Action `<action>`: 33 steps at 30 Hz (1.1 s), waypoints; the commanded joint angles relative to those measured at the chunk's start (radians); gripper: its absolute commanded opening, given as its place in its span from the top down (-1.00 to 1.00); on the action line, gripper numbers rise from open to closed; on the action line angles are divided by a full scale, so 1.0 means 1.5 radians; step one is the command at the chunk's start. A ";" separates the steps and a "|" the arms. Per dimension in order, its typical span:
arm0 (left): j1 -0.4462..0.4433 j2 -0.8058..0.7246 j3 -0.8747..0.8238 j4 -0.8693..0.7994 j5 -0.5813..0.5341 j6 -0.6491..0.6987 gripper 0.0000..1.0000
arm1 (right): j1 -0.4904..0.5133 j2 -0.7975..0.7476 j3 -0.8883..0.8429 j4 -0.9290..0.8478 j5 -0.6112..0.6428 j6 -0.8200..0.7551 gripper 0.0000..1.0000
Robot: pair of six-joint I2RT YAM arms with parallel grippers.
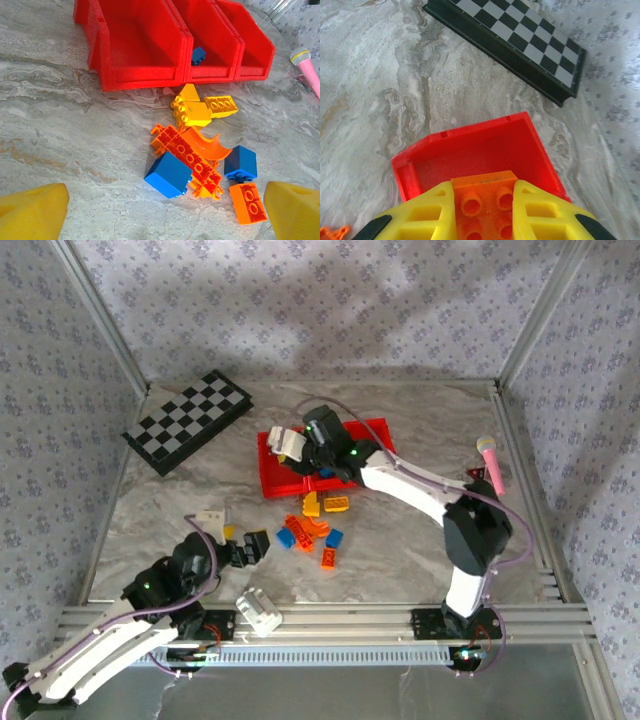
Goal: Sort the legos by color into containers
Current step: Place the lego in the container.
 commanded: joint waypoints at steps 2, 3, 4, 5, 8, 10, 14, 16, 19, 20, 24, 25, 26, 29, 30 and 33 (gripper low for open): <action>-0.002 -0.020 0.022 -0.033 -0.010 0.000 -0.99 | -0.005 0.076 0.086 0.013 -0.047 0.017 0.51; -0.002 -0.022 0.023 -0.037 -0.011 0.000 -1.00 | -0.006 0.096 0.101 0.009 -0.050 0.016 0.51; -0.002 -0.024 0.023 -0.041 -0.013 0.000 -0.99 | -0.008 0.112 0.112 0.009 -0.054 0.016 0.51; -0.001 -0.025 0.024 -0.045 -0.012 -0.001 -1.00 | -0.009 0.124 0.120 0.010 -0.057 0.016 0.52; -0.002 -0.031 0.024 -0.054 -0.013 -0.003 -0.99 | -0.015 0.157 0.135 0.006 -0.063 0.012 0.51; -0.002 -0.038 0.023 -0.060 -0.016 -0.004 -0.99 | -0.017 0.173 0.139 -0.004 -0.064 0.010 0.51; -0.001 -0.050 0.019 -0.064 -0.021 -0.006 -0.99 | -0.025 0.195 0.138 -0.013 -0.053 0.008 0.50; -0.001 -0.051 0.018 -0.063 -0.024 -0.008 -1.00 | -0.027 0.203 0.136 -0.017 -0.047 0.005 0.49; -0.001 -0.049 0.015 -0.058 -0.022 -0.009 -1.00 | -0.027 0.209 0.133 -0.020 -0.038 -0.001 0.45; -0.001 -0.048 0.015 -0.057 -0.022 -0.009 -1.00 | -0.027 0.211 0.133 -0.022 -0.035 -0.002 0.44; -0.001 -0.048 0.014 -0.060 -0.024 -0.015 -0.99 | -0.026 0.215 0.136 -0.028 -0.027 -0.002 0.29; -0.001 -0.049 0.014 -0.062 -0.025 -0.017 -0.99 | -0.026 0.217 0.139 -0.032 -0.025 -0.004 0.24; -0.001 -0.049 0.014 -0.062 -0.025 -0.018 -0.99 | -0.025 0.217 0.140 -0.037 -0.023 -0.007 0.18; -0.002 -0.048 0.016 -0.063 -0.025 -0.020 -0.99 | -0.023 0.216 0.142 -0.046 -0.018 -0.018 0.06; -0.001 -0.049 0.016 -0.063 -0.026 -0.021 -0.99 | -0.022 0.214 0.142 -0.047 -0.016 -0.019 0.00; -0.001 -0.048 0.018 -0.066 -0.027 -0.026 -0.99 | -0.019 0.205 0.142 -0.043 -0.009 -0.020 -0.14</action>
